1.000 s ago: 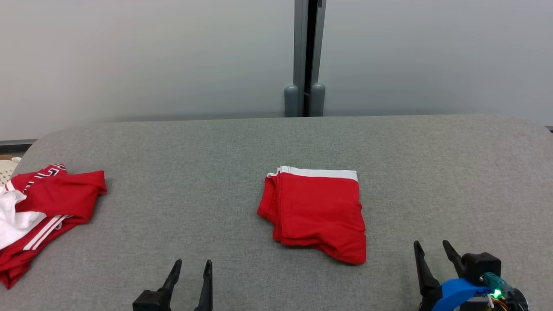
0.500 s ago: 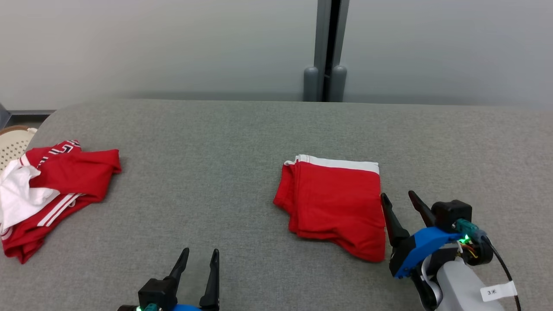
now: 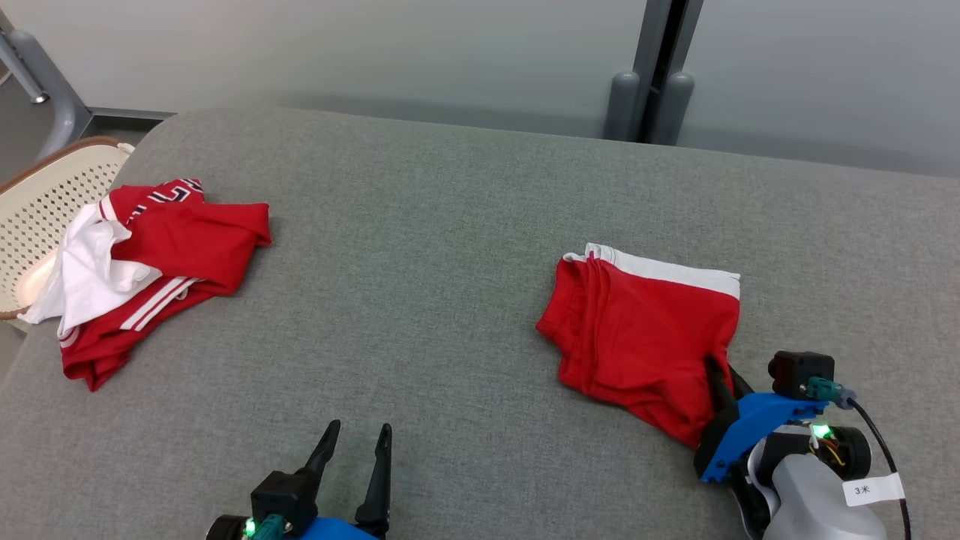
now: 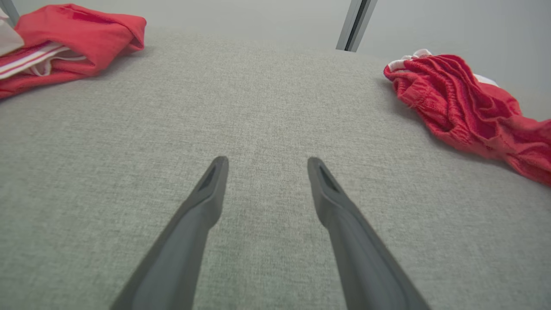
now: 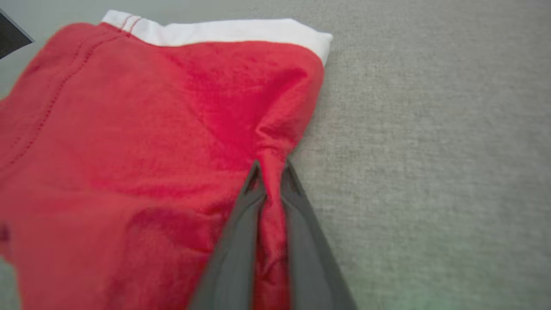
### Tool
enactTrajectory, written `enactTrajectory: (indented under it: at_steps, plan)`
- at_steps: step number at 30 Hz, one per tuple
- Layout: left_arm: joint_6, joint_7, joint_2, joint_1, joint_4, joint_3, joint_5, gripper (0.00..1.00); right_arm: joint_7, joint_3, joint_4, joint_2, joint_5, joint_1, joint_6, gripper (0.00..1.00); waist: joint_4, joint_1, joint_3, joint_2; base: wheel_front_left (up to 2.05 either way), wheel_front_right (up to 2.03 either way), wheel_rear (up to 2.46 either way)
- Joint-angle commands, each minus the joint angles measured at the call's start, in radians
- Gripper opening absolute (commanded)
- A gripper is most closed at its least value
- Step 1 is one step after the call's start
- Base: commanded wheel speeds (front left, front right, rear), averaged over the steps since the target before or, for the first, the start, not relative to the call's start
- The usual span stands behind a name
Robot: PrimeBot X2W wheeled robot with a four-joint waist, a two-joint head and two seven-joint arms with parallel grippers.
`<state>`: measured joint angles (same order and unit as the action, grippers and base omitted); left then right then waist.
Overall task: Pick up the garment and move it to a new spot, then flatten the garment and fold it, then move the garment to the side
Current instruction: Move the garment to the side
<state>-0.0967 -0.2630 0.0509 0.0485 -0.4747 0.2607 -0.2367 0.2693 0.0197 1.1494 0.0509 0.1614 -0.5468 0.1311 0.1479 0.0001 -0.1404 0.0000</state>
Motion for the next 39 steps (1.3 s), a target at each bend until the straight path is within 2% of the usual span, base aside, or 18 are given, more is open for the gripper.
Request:
enactTrajectory:
  at_steps: [1, 7, 17, 25, 31, 34, 39]
  plan:
    - [-0.001, -0.003, 0.0, 0.009, 0.0, -0.008, 0.004, 1.0, -0.01, 0.013, 0.007, 0.002, -0.006, 0.018, -0.001, 0.0, -0.01, -0.0001, 0.003, 0.0, 0.0, 0.0, 0.0]
    - [-0.01, -0.003, 0.0, -0.012, 0.002, -0.01, 0.008, 1.0, -0.005, 0.05, -0.082, 0.004, -0.021, 0.052, -0.001, 0.0, -0.108, -0.0001, 0.035, 0.0, 0.0, 0.0, 0.0]
    - [-0.021, -0.003, 0.0, 0.041, 0.041, 0.053, -0.022, 1.0, -0.005, -0.012, -0.122, 0.003, -0.03, 0.088, -0.001, 0.0, -0.389, -0.0001, 0.036, 0.0, 0.0, 0.0, 0.0]
    - [-0.026, -0.003, 0.0, 0.082, 0.067, 0.091, -0.017, 1.0, -0.005, -0.067, -0.146, 0.002, 0.012, 0.085, 0.0, 0.0, -0.545, -0.0001, -0.012, 0.0, 0.0, 0.0, 0.0]
    - [-0.033, -0.003, 0.001, 0.102, 0.062, 0.13, -0.006, 1.0, -0.005, -0.055, -0.145, 0.002, -0.004, 0.05, 0.0, 0.0, -0.584, -0.0001, -0.045, 0.0, 0.0, 0.0, 0.0]
    - [-0.036, -0.003, 0.001, 0.11, 0.05, 0.144, 0.002, 1.0, -0.005, -0.029, -0.13, 0.012, -0.036, 0.016, 0.0, 0.0, -0.575, -0.0001, -0.066, 0.0, 0.0, 0.0, 0.0]
    - [-0.037, -0.003, 0.001, 0.127, 0.026, 0.143, 0.027, 1.0, -0.005, 0.027, -0.095, 0.074, -0.103, -0.081, 0.0, 0.0, -0.534, -0.0001, -0.107, 0.0, 0.0, 0.0, 0.0]
